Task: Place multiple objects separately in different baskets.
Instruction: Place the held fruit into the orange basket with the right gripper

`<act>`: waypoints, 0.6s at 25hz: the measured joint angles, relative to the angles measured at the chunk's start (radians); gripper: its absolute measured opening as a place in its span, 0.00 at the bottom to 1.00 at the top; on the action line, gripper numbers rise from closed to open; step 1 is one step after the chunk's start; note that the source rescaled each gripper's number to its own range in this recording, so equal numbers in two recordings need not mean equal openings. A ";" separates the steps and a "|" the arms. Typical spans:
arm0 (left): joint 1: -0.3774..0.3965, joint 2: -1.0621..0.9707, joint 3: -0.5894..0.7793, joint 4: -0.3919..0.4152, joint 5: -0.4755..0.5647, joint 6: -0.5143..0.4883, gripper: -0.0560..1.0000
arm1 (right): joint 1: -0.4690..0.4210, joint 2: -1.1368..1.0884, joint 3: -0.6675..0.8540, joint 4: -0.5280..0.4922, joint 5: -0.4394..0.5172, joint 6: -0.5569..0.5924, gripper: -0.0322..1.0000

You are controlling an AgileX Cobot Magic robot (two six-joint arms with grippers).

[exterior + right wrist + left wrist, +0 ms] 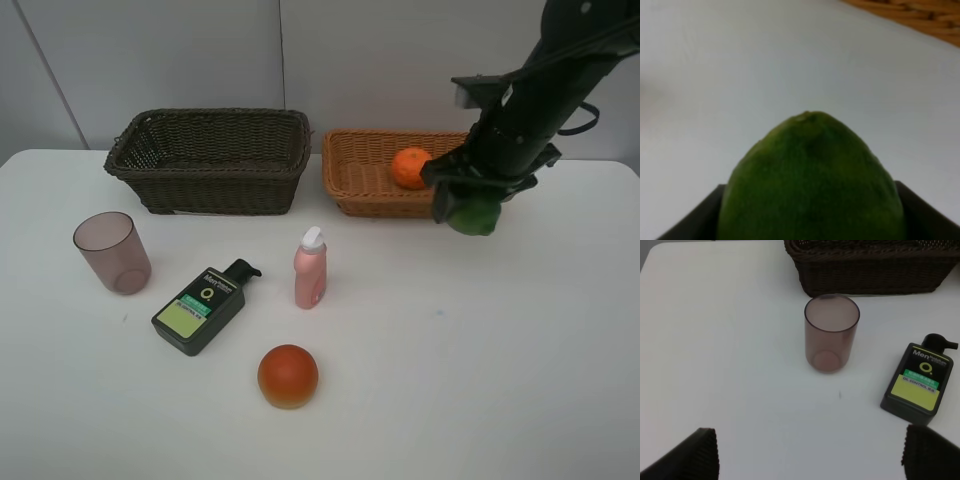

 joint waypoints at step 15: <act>0.000 0.000 0.000 0.001 0.000 0.000 0.96 | 0.000 0.264 -0.372 -0.112 0.093 0.201 0.46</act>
